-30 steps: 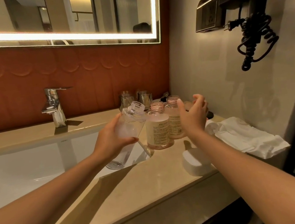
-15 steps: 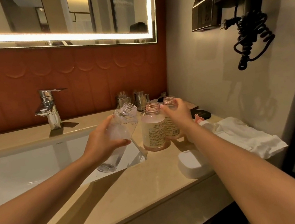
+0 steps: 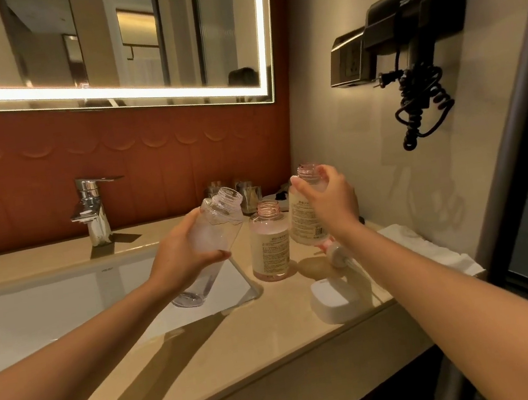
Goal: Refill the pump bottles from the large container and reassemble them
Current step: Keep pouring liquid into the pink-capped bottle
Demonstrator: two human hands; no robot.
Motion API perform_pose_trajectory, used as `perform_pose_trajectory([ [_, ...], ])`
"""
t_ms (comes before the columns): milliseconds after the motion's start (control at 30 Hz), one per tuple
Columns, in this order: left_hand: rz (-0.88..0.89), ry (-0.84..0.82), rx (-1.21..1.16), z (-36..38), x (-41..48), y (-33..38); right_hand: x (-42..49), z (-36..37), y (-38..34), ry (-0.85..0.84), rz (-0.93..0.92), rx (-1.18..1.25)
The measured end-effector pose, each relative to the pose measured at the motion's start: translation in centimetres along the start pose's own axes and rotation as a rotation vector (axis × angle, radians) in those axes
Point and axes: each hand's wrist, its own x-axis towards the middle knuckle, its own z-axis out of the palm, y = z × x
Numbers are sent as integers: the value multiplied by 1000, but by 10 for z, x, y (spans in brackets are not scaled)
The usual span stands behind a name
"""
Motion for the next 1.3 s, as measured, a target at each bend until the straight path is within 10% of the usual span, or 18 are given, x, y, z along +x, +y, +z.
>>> perform_pose_trajectory([
  [567,120,-10,195,-48,-20,-22,-108,51,-17,-275,22,169],
  [1300,396,-32,564,-44,6,-5,-117,75,1,-201,-9,270],
])
